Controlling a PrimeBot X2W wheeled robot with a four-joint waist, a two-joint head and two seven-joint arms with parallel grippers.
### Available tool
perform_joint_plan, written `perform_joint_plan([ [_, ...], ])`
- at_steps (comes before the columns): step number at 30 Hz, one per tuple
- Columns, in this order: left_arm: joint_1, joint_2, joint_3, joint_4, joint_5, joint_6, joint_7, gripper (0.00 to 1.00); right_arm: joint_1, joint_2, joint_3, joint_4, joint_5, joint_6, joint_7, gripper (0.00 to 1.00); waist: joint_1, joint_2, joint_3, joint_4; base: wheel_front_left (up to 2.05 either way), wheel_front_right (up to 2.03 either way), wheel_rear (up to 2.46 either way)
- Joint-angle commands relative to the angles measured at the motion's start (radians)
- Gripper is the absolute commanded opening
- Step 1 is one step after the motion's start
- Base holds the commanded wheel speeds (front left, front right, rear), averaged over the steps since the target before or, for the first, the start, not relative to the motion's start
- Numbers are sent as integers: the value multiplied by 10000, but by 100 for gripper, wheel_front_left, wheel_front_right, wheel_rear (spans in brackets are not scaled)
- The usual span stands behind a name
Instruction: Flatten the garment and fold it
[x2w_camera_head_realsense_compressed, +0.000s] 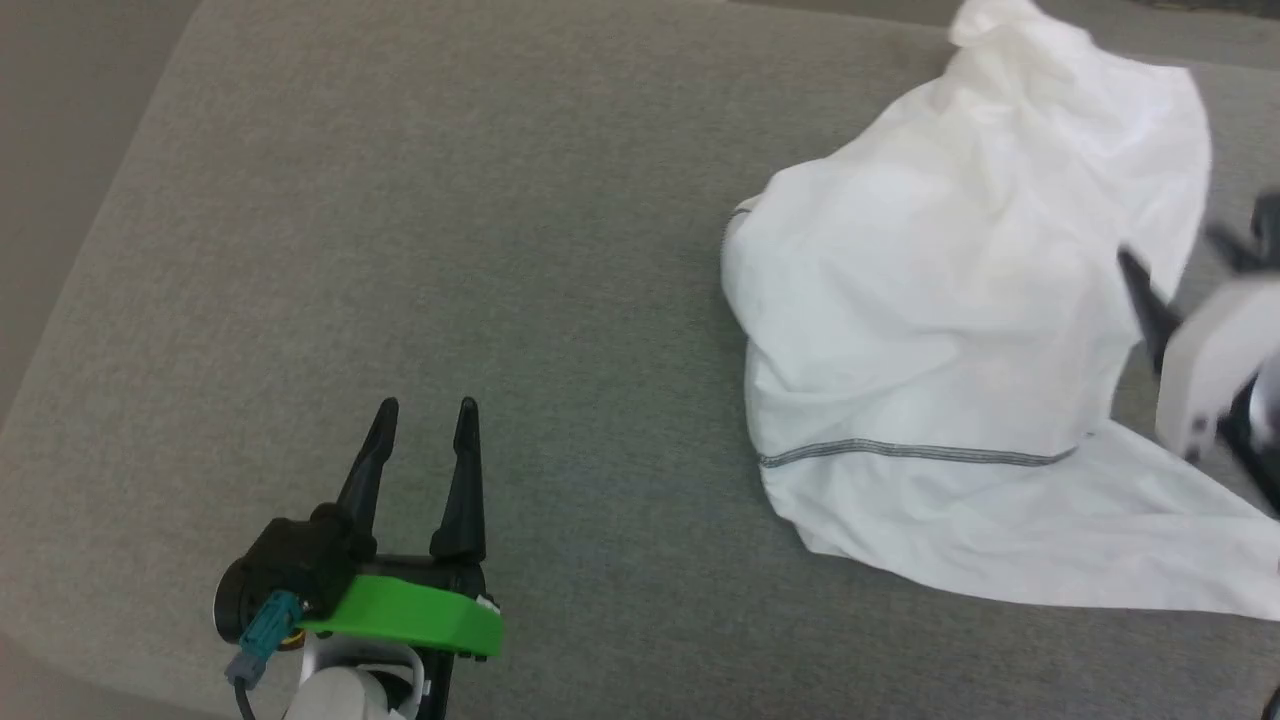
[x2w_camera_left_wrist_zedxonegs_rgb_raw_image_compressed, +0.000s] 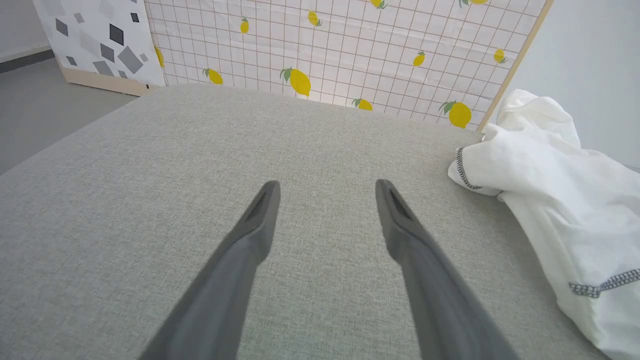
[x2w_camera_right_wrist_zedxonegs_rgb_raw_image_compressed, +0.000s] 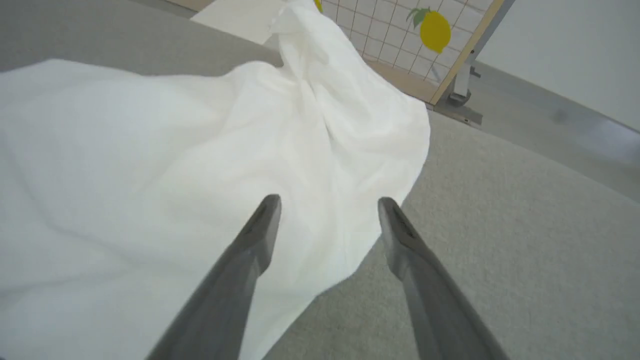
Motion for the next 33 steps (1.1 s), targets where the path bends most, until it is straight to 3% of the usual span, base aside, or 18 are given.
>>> perform_joint_plan([
  [1, 101, -26, 36, -77, 107, -61, -46, 100, 690, 84, -67, -474, 169, -17, 396, 100, 0, 0, -472, -609, 0, 0, 0],
  [7, -9, -28, -61, -142, 31, -160, -46, 100, 3246, 50, -38, -2105, 634, -17, 2207, 100, 0, 0, -100, -631, 0, 0, 0],
  [13, -297, -29, -216, -83, -7, -211, -46, 100, 3463, -409, 732, -1725, 311, -17, 2107, 100, 0, 0, 270, -364, 0, 0, 0],
  [14, -331, -29, -220, -66, -4, -215, -46, 100, 3420, -517, 934, -1547, 332, -17, 2170, 55, 0, 0, 309, -307, 0, 0, 0],
  [15, -345, -29, -210, -62, -9, -206, -46, 100, 3348, -568, 1042, -1448, 354, -17, 2168, 4, 0, 0, 322, -279, 0, 0, 0],
  [16, -348, -29, -192, -65, -19, -188, -46, 100, 3230, -608, 1135, -1366, 388, -17, 2141, 0, 0, 0, 327, -257, 0, 0, 0],
  [24, -143, -29, -48, 42, -23, -125, -46, 100, 2123, -1051, 961, -1665, 246, -17, 1248, 0, 0, 0, -183, -595, 0, 0, 0],
  [28, -71, -29, -25, 76, 52, -172, -46, 100, 1772, -1251, -92, -1849, 6, -17, 977, 0, 0, 0, -435, -856, 0, 0, 0],
  [33, -40, -29, -15, 83, 86, -218, -46, 100, 2401, -1477, -2347, -1852, -513, -17, 1109, 0, 0, 0, -523, -959, 0, 0, 0],
])
